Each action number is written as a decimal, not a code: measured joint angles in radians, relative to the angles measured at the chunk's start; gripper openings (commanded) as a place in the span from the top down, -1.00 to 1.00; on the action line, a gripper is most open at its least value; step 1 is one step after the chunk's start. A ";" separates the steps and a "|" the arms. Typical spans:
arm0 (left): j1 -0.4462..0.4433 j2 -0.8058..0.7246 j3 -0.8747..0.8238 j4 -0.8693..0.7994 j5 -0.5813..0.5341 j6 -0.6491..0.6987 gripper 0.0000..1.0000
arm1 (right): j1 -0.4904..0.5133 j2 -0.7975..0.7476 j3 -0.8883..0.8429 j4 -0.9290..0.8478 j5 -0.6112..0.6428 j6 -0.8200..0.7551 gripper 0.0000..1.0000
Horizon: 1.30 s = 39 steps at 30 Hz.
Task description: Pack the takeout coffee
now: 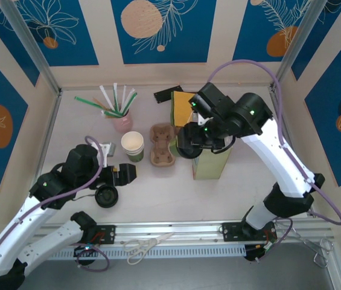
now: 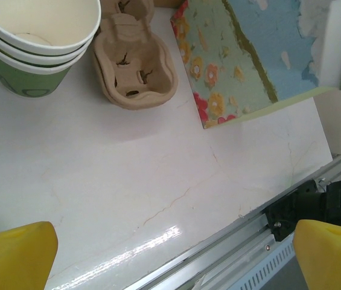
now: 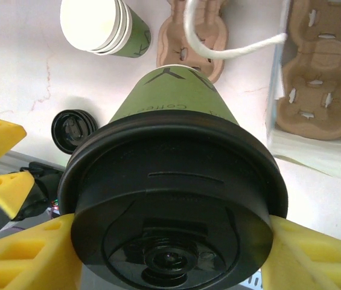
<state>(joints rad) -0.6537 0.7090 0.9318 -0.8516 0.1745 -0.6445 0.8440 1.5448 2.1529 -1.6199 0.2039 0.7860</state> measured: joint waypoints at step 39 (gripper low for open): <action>0.000 0.072 0.031 0.055 -0.003 0.014 -1.00 | -0.360 -0.237 -0.072 0.000 -0.167 -0.154 -0.30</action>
<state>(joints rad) -0.6537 0.7807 0.9623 -0.7967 0.1715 -0.6300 0.4835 1.3083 2.0804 -1.6199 0.0364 0.6323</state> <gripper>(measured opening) 0.998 0.655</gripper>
